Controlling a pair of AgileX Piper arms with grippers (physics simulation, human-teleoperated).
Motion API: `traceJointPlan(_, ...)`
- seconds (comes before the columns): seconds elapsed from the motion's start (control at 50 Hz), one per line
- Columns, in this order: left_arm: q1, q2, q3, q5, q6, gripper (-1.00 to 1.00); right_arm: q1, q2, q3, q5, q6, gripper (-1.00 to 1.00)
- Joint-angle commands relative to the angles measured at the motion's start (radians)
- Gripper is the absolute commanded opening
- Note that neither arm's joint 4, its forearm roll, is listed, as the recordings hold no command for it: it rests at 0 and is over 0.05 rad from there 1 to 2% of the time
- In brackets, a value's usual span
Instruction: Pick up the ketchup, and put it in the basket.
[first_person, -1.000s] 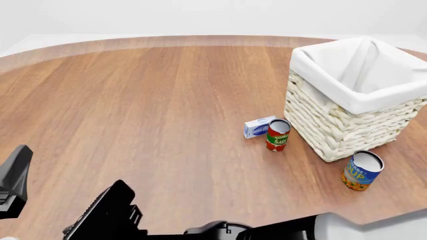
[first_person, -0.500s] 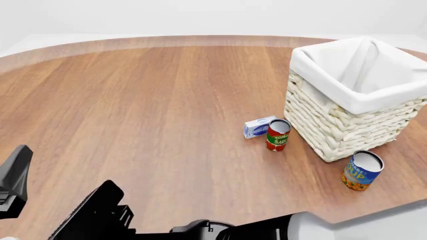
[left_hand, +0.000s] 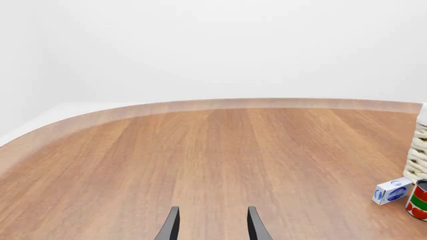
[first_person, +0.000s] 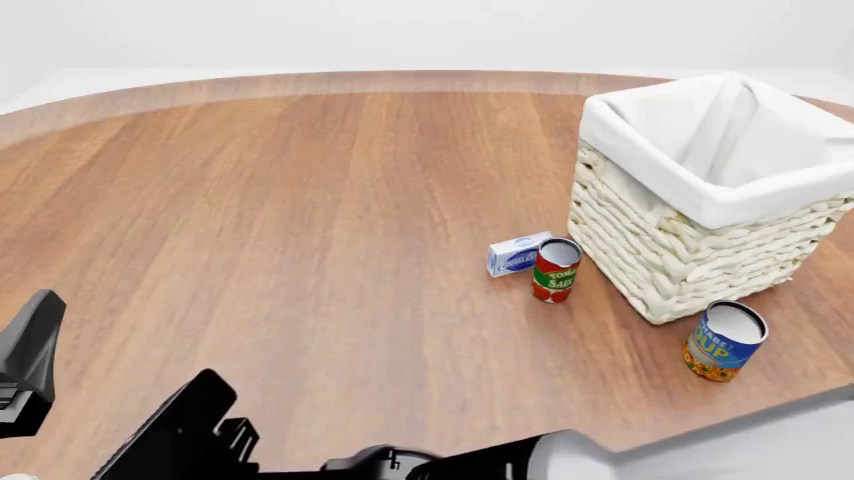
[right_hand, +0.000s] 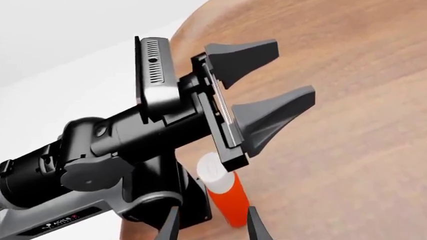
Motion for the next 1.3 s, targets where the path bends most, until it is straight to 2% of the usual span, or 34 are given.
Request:
traceJointPlan(0.02, 0.0, 0.0, 0.0, 0.0, 0.0, 1.0, -0.005, 0.029, -0.022, 0.001, 0.005, 1.0)
traceJointPlan(0.44, 0.0, 0.0, 0.0, 0.0, 0.0, 1.0, -0.004, 0.081, -0.066, 0.003, 0.039, 1.0)
traceJointPlan(1.3, 0.0, 0.0, 0.0, 0.0, 0.0, 1.0, -0.009, 0.172, -0.167, 0.03, 0.046, 1.0)
